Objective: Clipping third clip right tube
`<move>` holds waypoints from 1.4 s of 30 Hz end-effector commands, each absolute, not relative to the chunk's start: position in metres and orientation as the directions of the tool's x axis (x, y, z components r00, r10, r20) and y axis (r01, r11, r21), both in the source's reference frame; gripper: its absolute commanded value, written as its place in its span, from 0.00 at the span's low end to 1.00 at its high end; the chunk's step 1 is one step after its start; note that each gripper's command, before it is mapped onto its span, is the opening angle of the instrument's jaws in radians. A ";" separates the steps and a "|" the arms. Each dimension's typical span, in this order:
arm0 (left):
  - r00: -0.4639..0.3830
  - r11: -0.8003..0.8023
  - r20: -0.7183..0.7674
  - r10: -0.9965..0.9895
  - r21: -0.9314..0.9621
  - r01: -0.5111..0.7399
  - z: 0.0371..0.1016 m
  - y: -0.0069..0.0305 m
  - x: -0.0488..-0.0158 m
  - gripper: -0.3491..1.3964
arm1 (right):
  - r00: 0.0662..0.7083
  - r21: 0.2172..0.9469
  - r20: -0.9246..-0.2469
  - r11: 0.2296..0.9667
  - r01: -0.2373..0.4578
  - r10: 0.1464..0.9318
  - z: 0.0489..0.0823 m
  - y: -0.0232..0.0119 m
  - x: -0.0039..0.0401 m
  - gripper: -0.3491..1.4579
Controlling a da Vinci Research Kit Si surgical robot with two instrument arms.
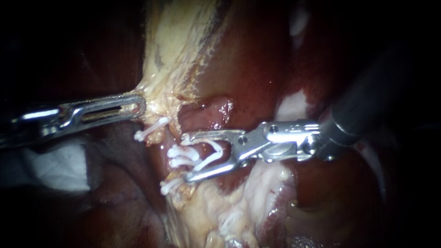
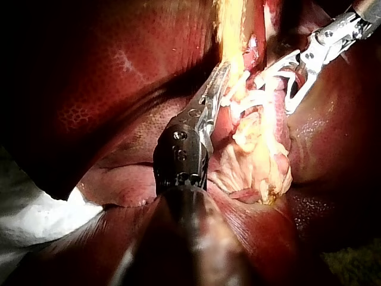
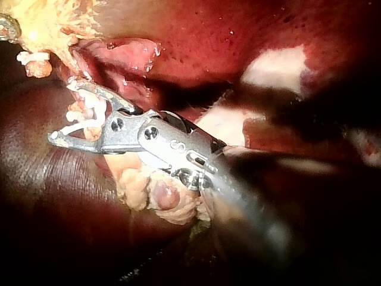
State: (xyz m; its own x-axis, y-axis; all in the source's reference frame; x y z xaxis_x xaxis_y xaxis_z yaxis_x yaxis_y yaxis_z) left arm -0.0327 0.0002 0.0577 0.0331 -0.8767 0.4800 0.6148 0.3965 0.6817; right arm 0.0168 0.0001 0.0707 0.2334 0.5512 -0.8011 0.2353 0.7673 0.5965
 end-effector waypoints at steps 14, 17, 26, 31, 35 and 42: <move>0.025 0.395 0.483 -0.875 0.684 0.613 0.0566 -0.0004 -0.0327 0.00 | 0.231 0.604 -0.795 0.767 0.215 0.561 0.0702 0.0017 0.0156 0.52; 0.024 0.394 0.483 -0.875 0.684 0.614 0.0562 -0.0005 -0.0329 0.00 | 0.231 0.604 -0.795 0.768 0.213 0.561 0.0705 0.0017 0.0159 0.52; 0.021 0.393 0.484 -0.875 0.684 0.615 0.0556 -0.0009 -0.0332 0.00 | 0.235 0.602 -0.795 0.772 0.204 0.559 0.0728 0.0007 0.0175 0.52; 0.018 0.393 0.486 -0.874 0.684 0.615 0.0554 -0.0010 -0.0334 0.00 | 0.237 0.602 -0.795 0.771 0.206 0.558 0.0739 0.0002 0.0183 0.52; 0.018 0.393 0.485 -0.874 0.685 0.614 0.0552 -0.0012 -0.0335 0.00 | 0.238 0.606 -0.792 0.767 0.208 0.562 0.0741 0.0001 0.0188 0.52; 0.019 0.395 0.486 -0.874 0.687 0.610 0.0552 -0.0014 -0.0339 0.00 | 0.238 0.606 -0.793 0.766 0.213 0.561 0.0742 0.0000 0.0198 0.52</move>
State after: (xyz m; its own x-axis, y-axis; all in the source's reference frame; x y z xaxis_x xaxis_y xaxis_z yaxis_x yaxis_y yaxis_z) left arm -0.0339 -0.0014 0.0551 0.0188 -0.8740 0.4856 0.6109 0.3945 0.6864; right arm 0.0199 0.0000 0.0742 0.2376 0.5612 -0.7929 0.2125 0.7664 0.6062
